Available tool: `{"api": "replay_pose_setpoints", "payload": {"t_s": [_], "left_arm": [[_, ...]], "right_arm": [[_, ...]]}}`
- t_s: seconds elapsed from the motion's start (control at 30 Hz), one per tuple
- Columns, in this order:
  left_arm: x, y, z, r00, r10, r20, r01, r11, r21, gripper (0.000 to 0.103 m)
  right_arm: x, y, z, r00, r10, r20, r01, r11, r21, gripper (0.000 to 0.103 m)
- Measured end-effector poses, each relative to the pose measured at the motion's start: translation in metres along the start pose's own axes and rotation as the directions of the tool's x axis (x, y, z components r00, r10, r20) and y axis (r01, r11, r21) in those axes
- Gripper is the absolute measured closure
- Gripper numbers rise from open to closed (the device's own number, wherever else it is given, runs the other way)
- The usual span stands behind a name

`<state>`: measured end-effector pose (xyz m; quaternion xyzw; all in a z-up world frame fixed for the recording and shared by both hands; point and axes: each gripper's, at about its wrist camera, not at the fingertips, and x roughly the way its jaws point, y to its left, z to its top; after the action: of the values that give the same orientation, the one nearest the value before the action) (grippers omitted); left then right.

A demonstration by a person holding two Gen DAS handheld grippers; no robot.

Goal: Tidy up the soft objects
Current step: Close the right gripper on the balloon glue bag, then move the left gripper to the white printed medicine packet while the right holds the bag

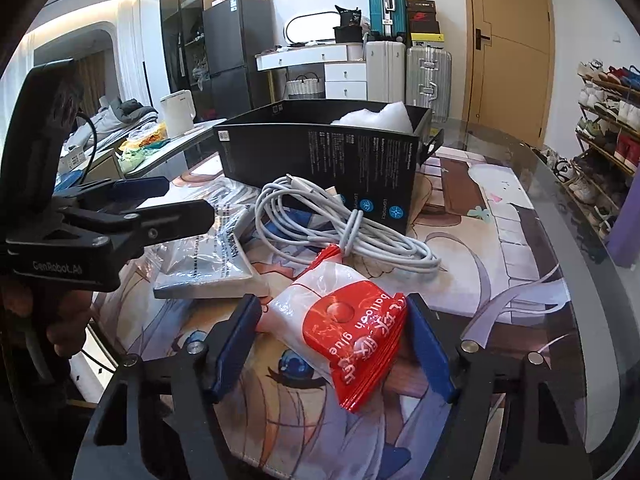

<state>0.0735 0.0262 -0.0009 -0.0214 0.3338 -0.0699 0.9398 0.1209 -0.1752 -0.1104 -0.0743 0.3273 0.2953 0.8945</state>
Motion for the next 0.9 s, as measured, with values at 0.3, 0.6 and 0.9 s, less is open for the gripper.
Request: {"api": "replay_pose_setpoints", "payload": {"t_s": [0.3, 0.6, 0.9], "left_arm": [[0.0, -0.004, 0.0, 1.0, -0.019, -0.011, 0.019, 1.0, 0.007, 0.0], [0.005, -0.024, -0.008, 0.997, -0.026, -0.077, 0.035, 0.992, 0.122, 0.0], [0.006, -0.046, -0.014, 0.993, 0.033, -0.113, 0.003, 0.951, 0.308, 0.0]], "right_arm": [[-0.022, -0.002, 0.0, 0.997, 0.027, 0.078, -0.026, 1.0, -0.014, 0.04], [-0.031, -0.018, 0.003, 0.994, 0.01, 0.11, -0.013, 1.0, 0.027, 0.04], [-0.035, -0.023, 0.001, 0.994, 0.014, 0.11, -0.019, 0.999, 0.036, 0.04]]}}
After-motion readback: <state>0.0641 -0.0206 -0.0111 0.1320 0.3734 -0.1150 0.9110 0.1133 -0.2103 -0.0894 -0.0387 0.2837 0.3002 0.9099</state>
